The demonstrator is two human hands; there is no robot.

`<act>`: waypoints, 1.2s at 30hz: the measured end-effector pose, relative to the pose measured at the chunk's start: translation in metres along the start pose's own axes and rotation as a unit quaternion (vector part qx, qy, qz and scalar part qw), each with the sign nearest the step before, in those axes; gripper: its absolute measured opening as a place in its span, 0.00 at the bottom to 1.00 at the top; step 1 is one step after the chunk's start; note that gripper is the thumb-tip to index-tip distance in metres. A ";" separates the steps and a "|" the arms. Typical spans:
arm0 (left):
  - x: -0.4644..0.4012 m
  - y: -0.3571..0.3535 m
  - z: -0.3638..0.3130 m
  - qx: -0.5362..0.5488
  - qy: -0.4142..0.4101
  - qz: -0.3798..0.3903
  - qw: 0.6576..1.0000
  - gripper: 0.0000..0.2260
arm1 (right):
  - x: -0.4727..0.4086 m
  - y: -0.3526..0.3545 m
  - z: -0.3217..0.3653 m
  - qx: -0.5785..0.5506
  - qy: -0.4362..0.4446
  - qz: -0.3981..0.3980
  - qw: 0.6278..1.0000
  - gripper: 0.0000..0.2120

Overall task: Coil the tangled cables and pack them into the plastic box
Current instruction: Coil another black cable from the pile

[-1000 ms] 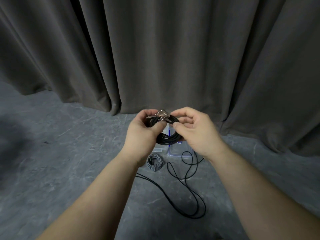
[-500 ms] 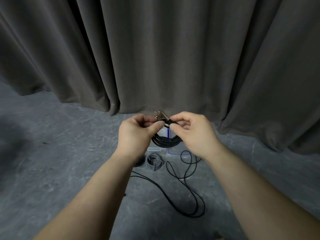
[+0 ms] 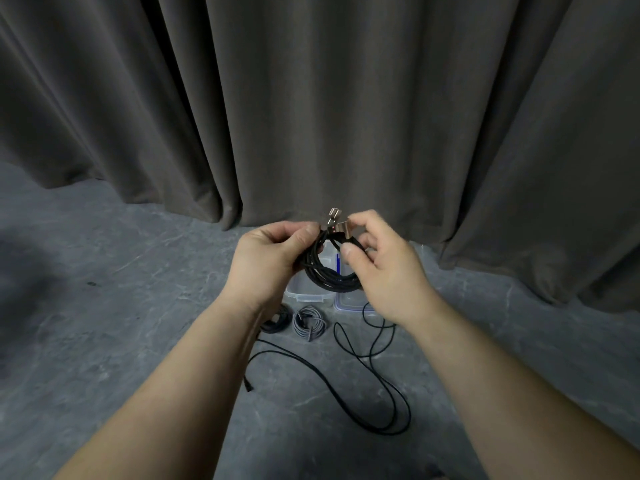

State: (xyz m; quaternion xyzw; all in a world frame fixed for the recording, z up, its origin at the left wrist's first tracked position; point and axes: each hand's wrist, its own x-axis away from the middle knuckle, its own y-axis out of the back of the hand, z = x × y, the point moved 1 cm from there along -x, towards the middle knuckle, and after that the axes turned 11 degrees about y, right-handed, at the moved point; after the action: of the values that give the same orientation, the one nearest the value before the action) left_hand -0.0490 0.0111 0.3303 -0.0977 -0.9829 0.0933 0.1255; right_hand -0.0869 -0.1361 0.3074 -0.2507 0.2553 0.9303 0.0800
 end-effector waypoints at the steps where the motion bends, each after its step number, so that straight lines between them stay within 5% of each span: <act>1: 0.000 0.000 0.000 -0.001 -0.001 0.005 1.000 0.05 | 0.000 0.001 0.001 -0.005 -0.005 -0.006 1.000 0.10; 15: -0.006 0.004 0.007 -0.094 -0.027 -0.020 0.995 0.07 | -0.003 0.013 0.000 -0.051 -0.049 0.034 0.997 0.10; 21: -0.004 -0.002 0.012 -0.133 -0.027 -0.015 0.991 0.06 | -0.005 0.011 0.001 -0.091 -0.061 0.053 0.993 0.19; 27: -0.005 0.000 0.014 -0.154 -0.050 -0.033 0.986 0.05 | -0.006 0.016 -0.001 -0.153 -0.075 0.086 0.982 0.12; 36: -0.005 -0.001 0.013 -0.142 -0.067 -0.036 0.987 0.08 | -0.008 0.018 -0.003 -0.148 -0.084 -0.062 0.984 0.09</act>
State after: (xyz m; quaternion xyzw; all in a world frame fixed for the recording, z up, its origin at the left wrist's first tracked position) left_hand -0.0484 0.0068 0.3169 -0.0725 -0.9952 -0.0452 0.0476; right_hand -0.0839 -0.1538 0.3170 -0.1957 0.0917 0.9689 0.1204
